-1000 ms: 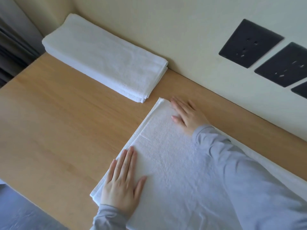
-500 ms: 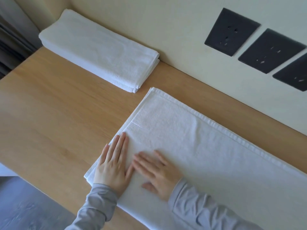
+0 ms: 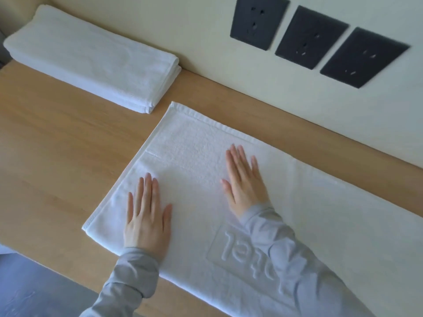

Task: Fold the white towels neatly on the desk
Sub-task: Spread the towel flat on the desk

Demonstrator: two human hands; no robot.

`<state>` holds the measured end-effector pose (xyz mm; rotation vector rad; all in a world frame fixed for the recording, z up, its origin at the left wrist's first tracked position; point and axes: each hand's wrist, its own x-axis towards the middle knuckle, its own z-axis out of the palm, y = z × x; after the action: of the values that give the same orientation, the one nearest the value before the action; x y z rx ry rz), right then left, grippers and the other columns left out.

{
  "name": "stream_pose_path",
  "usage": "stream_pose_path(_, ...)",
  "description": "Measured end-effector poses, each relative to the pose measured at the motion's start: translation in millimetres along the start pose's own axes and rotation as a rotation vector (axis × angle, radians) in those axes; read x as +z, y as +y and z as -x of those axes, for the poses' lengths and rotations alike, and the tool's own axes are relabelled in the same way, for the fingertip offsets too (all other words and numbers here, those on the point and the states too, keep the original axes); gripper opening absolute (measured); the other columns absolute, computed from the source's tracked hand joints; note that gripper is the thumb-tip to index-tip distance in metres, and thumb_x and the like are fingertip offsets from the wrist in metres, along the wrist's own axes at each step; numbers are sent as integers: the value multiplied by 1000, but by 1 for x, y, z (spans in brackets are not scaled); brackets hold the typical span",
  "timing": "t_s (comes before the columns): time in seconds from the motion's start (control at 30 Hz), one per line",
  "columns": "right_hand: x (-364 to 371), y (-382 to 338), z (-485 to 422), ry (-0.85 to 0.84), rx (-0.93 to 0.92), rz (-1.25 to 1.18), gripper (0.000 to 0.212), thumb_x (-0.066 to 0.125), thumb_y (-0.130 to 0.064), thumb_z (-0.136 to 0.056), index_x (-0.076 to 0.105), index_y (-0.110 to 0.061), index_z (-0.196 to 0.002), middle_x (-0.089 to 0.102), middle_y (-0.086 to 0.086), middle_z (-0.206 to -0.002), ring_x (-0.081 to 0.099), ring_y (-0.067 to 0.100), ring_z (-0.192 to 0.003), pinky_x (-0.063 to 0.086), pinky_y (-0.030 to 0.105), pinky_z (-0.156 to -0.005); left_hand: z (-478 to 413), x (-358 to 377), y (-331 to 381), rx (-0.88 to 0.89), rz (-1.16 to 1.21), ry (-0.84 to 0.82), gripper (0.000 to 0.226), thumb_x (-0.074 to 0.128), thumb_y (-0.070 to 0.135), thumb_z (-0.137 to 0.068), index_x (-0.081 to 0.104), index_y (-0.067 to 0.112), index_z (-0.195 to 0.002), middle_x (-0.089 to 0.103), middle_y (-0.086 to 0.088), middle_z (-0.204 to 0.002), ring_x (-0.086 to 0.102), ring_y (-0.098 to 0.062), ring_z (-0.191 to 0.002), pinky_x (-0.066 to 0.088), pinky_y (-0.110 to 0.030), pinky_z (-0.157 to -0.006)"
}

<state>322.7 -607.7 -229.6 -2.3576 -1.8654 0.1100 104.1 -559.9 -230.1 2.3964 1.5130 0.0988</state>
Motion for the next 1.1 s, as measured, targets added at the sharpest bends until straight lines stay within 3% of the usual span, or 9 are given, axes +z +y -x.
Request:
stream_pose_path(0.13, 15, -52, 70, -46, -242, -33, 49, 37, -27, -92, 50, -4, -133, 44, 10, -144, 36, 24, -136, 38, 46, -107, 27, 15, 49, 110, 17, -46, 63, 9, 37, -98, 32, -4, -141, 29, -17, -150, 26, -32, -139, 5, -35, -115)
stream_pose_path(0.3, 7, 31, 87, -177, -329, 74, 57, 33, -43, -94, 35, -13, -144, 30, 1, -152, 24, 17, -142, 25, 47, -114, 31, 28, 41, 90, -47, -22, 65, 18, 41, -94, 25, 2, -145, 25, -11, -153, 24, -25, -141, 11, -40, -117)
stream_pose_path(0.47, -14, 169, 74, -151, 98, 110, 63, 21, -42, -94, 34, -4, -143, 32, 11, -150, 30, 29, -139, 20, 49, -114, 29, 34, 44, 72, -91, -7, 66, 17, 43, -93, 19, 6, -148, 18, -7, -156, 18, -21, -144, 8, -39, -118)
stream_pose_path(0.6, -18, 193, 65, -135, 395, 99, 71, 13, -48, -91, 16, -4, -147, 13, 10, -157, 7, 22, -146, 1, 45, -118, 29, 35, 44, 67, -106, 6, 67, 18, 43, -93, 19, 6, -148, 19, -7, -156, 18, -21, -143, 9, -40, -118)
stream_pose_path(0.67, -18, 157, 68, -48, 346, 47, 65, 29, -37, -94, 17, 1, -146, 15, 16, -155, 12, 29, -145, 7, 51, -117, 28, 35, 45, 63, -105, 10, 67, 19, 43, -93, 19, 6, -148, 20, -7, -156, 19, -22, -143, 11, -41, -118)
stream_pose_path(0.77, -5, 63, 98, 36, 24, -48, 64, 37, -34, -90, 32, 3, -141, 31, 20, -149, 27, 36, -139, 25, 57, -110, 28, 36, 43, 64, -107, 24, 67, 19, 43, -93, 19, 6, -148, 20, -8, -155, 20, -23, -143, 12, -43, -118)
stream_pose_path(0.9, 14, 2, 165, -116, -413, 3, 64, 35, -44, -94, 25, -10, -147, 24, 5, -155, 13, 21, -145, 19, 50, -116, 29, 38, 42, 74, -114, 30, 68, 17, 45, -92, 19, 6, -148, 19, -8, -156, 19, -23, -143, 12, -44, -118)
stream_pose_path(1.0, 8, 62, 177, -159, -342, 79, 58, 26, -42, -98, 24, -14, -148, 23, 2, -155, 16, 20, -145, 20, 50, -115, 31, 38, 43, 63, -111, 27, 68, 16, 46, -93, 16, 8, -149, 17, -6, -157, 16, -21, -144, 10, -42, -118)
stream_pose_path(1.1, -6, 146, 173, -131, -49, 62, 57, 27, -36, -95, 30, -9, -144, 33, 9, -151, 27, 26, -141, 26, 49, -109, 31, 37, 45, 66, -105, 22, 68, 15, 46, -93, 16, 8, -149, 16, -6, -157, 15, -21, -144, 8, -41, -119)
